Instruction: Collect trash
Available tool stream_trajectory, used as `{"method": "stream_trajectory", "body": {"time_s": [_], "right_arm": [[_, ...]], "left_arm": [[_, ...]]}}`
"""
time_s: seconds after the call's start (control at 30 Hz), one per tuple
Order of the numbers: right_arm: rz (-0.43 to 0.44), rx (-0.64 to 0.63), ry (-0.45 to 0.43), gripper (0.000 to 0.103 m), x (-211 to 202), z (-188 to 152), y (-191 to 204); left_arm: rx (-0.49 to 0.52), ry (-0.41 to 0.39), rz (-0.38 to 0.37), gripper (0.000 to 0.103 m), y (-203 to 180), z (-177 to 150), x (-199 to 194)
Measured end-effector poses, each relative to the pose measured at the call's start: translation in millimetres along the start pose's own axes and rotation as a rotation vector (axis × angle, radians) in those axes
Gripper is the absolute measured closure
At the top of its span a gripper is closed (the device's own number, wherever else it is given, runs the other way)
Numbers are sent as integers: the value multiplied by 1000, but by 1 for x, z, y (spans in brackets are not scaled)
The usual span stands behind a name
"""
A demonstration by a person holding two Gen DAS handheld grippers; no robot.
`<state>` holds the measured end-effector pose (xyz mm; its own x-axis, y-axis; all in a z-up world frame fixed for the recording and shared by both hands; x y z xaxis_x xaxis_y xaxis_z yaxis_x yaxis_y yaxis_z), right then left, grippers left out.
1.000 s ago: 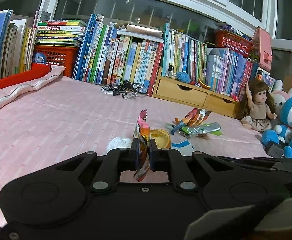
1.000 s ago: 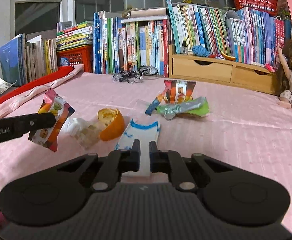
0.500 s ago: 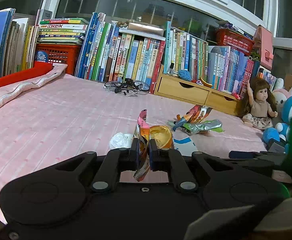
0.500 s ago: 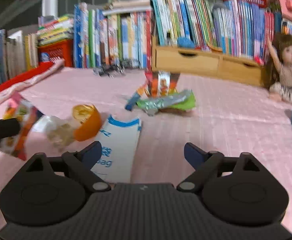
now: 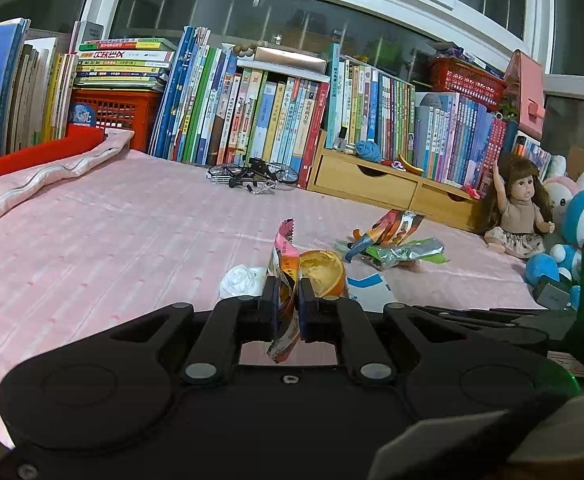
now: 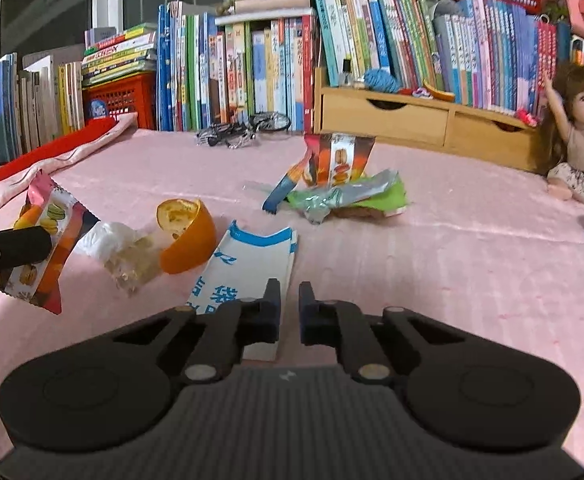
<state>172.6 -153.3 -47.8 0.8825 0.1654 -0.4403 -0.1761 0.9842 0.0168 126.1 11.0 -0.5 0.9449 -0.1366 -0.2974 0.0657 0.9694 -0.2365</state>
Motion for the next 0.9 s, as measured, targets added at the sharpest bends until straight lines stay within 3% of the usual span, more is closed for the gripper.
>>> {"method": "stream_trajectory", "body": {"time_s": [0.53,0.63,0.67,0.7,0.83,0.9], "right_arm": [[44,61,-25,91,-24,1,-5],[52,91,-18,84,-21,0,-7],[49,94,-14,66,-19,-1,-7],[54,97,-13,59,-19,-2,-6],[77,82,9,47,-13,-6,2],[88,74,22,35,-9,-8,8]], "left_arm": [[-16,-4,10,94,6,0,-9],[-19,-4,14,94,8,0,-9],[-20,-4,15,94,8,0,-9],[-19,-4,16,94,9,0,-9],[-24,0,21,94,10,-1,-8],[-27,5,21,94,10,-2,-6]]}}
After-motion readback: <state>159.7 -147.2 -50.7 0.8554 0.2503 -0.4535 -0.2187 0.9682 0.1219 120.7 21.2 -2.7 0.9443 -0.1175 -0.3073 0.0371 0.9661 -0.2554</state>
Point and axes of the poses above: each gripper's, at about its wrist camera, not at the fingertips, and x roughly the way its jaws point, y to its left, z to its top, the point moved 10 cm from there along x, roughly the way its jaws point, and after that the axes turned 6 degrees about -y, right-handed, at the moved point
